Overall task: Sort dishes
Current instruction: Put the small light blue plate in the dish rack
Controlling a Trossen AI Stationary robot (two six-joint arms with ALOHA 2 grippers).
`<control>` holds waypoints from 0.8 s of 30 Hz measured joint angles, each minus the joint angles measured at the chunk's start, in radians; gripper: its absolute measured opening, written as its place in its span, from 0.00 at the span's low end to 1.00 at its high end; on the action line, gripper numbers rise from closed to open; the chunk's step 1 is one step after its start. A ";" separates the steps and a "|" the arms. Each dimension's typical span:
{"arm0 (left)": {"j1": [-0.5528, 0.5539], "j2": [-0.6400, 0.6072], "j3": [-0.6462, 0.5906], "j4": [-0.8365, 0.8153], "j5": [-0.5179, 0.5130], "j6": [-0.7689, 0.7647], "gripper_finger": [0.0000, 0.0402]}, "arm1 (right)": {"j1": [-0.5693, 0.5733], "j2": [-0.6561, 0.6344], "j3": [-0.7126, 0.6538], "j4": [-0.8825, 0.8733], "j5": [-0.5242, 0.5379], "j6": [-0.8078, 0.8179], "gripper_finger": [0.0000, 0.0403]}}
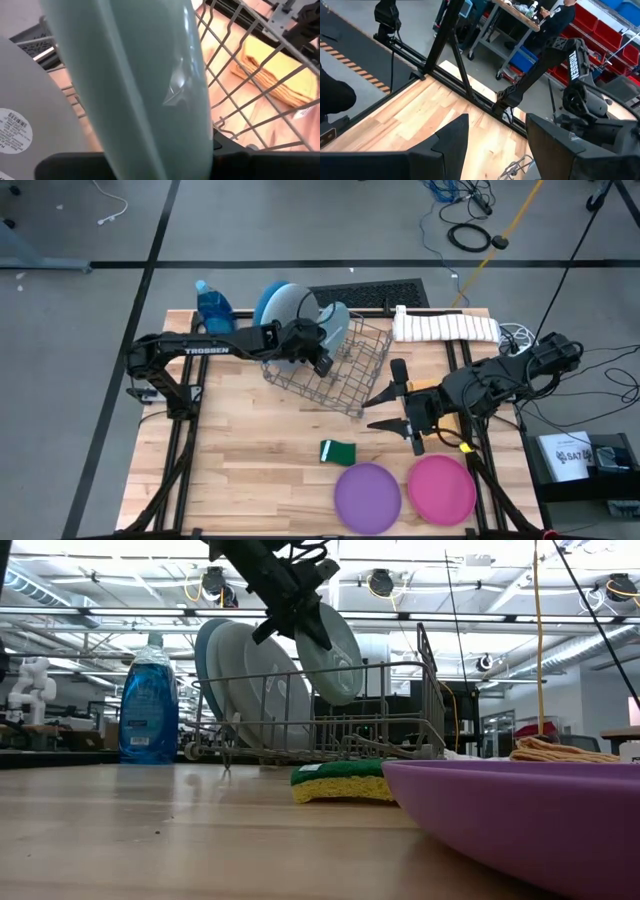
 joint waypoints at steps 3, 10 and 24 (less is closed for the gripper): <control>-0.017 0.014 -0.001 -0.012 -0.030 0.006 0.08 | 0.000 0.011 0.000 0.025 0.000 -0.008 0.47; -0.037 0.066 -0.001 -0.023 -0.081 0.018 0.08 | 0.000 0.015 0.000 0.060 0.015 -0.035 0.47; -0.039 0.138 -0.001 -0.002 -0.092 0.015 0.08 | 0.000 0.015 0.000 0.059 0.029 -0.037 0.47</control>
